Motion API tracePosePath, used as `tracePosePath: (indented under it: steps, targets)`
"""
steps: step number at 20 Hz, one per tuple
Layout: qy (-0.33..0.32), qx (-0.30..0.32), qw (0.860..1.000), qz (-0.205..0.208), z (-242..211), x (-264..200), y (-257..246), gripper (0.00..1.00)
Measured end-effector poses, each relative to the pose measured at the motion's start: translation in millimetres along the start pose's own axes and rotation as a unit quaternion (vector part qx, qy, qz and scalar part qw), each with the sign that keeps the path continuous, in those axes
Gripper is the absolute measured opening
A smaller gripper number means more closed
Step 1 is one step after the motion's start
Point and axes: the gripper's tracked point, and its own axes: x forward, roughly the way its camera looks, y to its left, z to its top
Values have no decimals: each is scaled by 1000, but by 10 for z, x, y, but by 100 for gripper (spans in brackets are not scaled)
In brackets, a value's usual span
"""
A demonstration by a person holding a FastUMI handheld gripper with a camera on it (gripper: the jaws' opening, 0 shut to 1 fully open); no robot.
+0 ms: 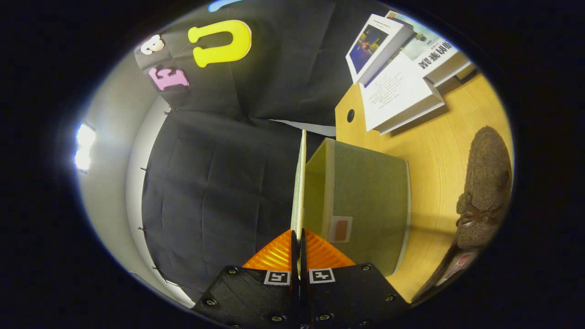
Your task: Open the storage box then place both shoes into the box .Put the left shoe in first, then the right shoe, with the right side of both shoes facing outward in a uniform manner.
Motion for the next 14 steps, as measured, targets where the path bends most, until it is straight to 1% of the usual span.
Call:
tracePosePath:
  steps: [3,6,11,14]
  targets:
    - [2,-28,1000,-1,32,35,276,1]
    - [10,-71,997,-18,34,129,515,2]
    - [31,-143,989,-29,-51,487,936,6]
    - [43,-171,984,-24,-155,752,1217,6]
